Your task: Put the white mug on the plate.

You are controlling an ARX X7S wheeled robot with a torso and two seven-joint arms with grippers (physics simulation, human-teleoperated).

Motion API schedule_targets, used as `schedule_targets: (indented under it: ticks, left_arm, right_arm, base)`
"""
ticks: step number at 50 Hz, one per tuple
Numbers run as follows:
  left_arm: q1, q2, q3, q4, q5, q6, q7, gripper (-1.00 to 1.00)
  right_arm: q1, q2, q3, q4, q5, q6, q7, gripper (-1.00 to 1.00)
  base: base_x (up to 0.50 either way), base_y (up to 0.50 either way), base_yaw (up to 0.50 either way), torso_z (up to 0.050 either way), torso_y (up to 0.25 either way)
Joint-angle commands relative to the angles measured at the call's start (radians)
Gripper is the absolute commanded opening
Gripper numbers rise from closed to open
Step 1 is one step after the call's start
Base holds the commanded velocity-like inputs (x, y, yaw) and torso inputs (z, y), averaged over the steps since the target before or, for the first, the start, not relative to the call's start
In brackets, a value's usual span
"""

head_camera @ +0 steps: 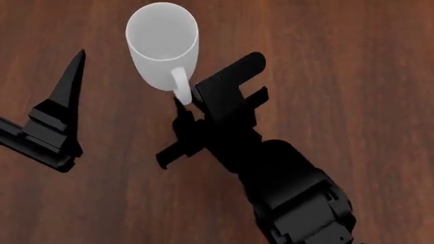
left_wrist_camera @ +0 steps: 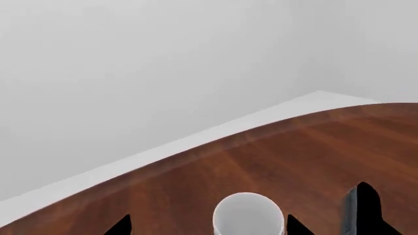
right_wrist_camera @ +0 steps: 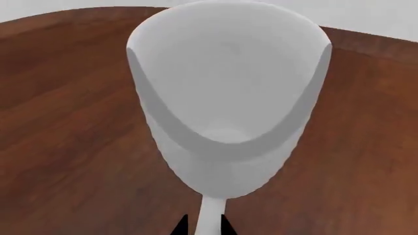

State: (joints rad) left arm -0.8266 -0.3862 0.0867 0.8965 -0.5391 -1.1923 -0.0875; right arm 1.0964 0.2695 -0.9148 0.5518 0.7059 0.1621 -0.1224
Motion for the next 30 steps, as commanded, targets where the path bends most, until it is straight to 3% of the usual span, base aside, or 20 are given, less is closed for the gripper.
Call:
schedule_targets:
  ticks: [1,14,30]
  left_arm:
    - [-0.024,0.009,-0.049,0.03,-0.039,-0.051,-0.015,1.0]
    - [-0.025,0.021,-0.074,0.02,-0.055,-0.051,-0.03,1.0]
    - [-0.009,-0.001,-0.029,-0.084,-0.001,0.051,-0.018,1.0]
  right_arm:
    - [-0.073,0.15,0.01,-0.289,0.048,0.076,0.114,-1.0]
    - [-0.167,0.279,0.018,-0.533,0.101,0.129,0.21,-1.0]
    - [-0.26,0.418,0.04,-0.783,0.154,0.15,0.316,-1.0]
  base:
    - [0.0,0.0,0.0,-0.031,0.242]
    - [0.0,0.0,0.0,-0.031,0.244]
    - [0.0,0.0,0.0,-0.031,0.243]
